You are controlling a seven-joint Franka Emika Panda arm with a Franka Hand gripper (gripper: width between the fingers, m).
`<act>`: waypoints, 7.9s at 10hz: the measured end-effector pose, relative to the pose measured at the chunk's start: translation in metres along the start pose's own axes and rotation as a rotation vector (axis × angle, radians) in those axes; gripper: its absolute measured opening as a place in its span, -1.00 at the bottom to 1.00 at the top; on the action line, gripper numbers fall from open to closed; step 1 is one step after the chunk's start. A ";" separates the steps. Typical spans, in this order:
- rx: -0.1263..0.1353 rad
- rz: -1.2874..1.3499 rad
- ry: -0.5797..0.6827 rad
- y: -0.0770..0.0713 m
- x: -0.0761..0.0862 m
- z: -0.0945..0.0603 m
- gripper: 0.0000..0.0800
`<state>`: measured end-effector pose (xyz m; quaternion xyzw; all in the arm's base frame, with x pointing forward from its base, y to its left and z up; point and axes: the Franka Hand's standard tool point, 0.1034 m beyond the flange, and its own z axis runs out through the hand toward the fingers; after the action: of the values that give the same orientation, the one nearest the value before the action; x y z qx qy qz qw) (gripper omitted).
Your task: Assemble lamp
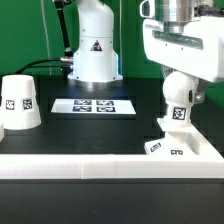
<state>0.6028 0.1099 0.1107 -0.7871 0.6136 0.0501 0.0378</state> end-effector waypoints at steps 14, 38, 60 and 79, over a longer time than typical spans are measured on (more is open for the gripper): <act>0.043 0.234 -0.057 0.000 -0.019 -0.001 0.75; -0.053 -1.062 0.070 0.136 0.097 0.010 0.75; -0.055 -1.134 0.074 0.237 0.203 -0.016 0.75; -0.088 -1.162 0.082 0.229 0.210 0.004 -0.89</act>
Offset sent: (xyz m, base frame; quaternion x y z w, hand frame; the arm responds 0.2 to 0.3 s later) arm -0.0042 -0.0038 -0.0077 0.0548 -0.0169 0.3261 0.9436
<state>0.4314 -0.1475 0.0807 -0.9967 0.0798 0.0161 0.0023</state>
